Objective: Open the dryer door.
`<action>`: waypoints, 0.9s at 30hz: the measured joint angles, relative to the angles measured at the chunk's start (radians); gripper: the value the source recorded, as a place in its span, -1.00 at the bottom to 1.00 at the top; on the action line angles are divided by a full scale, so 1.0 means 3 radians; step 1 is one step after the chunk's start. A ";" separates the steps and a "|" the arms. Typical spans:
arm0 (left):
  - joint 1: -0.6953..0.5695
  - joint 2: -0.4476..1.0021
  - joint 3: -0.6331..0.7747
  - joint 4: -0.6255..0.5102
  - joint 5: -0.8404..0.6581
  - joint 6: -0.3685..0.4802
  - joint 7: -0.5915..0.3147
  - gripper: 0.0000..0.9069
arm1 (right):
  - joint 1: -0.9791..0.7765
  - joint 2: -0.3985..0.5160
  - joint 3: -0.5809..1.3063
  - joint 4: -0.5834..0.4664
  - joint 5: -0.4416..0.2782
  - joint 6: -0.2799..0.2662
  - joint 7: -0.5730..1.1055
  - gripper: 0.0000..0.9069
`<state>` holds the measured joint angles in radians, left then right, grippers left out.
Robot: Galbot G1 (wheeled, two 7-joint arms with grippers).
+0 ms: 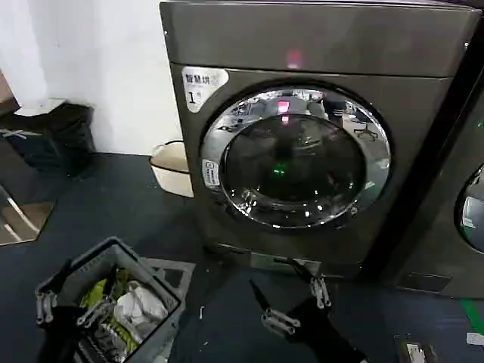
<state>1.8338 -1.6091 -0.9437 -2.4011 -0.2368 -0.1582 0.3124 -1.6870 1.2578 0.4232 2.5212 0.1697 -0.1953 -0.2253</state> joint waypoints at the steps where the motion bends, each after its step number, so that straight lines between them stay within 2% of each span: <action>1: 0.0000 0.0000 0.0001 -0.0001 0.0005 0.0006 0.0000 1.00 | 0.0021 -0.0017 0.0021 -0.0014 0.0047 -0.0011 -0.0006 1.00; 4: -0.0004 0.0000 0.0001 -0.0015 0.0006 0.0046 0.0000 1.00 | 0.0128 -0.0099 0.0101 -0.0072 0.0247 -0.0072 -0.0048 1.00; 8: -0.0009 0.0000 0.0014 -0.0008 -0.0015 0.0082 0.0016 1.00 | 0.0432 -0.0321 0.0259 -0.0217 0.0630 -0.0115 -0.0181 1.00; 11: -0.0014 0.0000 0.0037 -0.0001 -0.0136 0.0069 0.0108 1.00 | 0.0770 -0.0544 0.0286 -0.0417 0.0933 -0.0088 -0.0192 1.00; 13: -0.0009 0.0000 0.0032 0.0006 -0.0131 0.0068 0.0141 1.00 | 0.1025 -0.0694 0.0253 -0.0598 0.1182 -0.0121 -0.0179 1.00; 16: 0.0007 0.0003 0.0025 0.0008 -0.0123 0.0069 0.0155 1.00 | 0.1374 -0.0865 0.0148 -0.0866 0.1419 -0.0179 -0.0200 1.00; 20: 0.0016 0.0063 0.0023 0.0006 -0.0112 0.0082 0.0154 1.00 | 0.1851 -0.1008 -0.0083 -0.1228 0.1592 -0.0223 -0.0305 1.00; 27: 0.0027 0.0126 0.0017 0.0013 -0.0121 0.0087 0.0156 1.00 | 0.2700 -0.1044 -0.0631 -0.1792 0.1614 -0.0226 -0.0403 1.00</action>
<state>1.8418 -1.5715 -0.9387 -2.3972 -0.2731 -0.1322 0.3592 -0.8771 0.9446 0.2338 1.9836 0.6540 -0.2632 -0.3463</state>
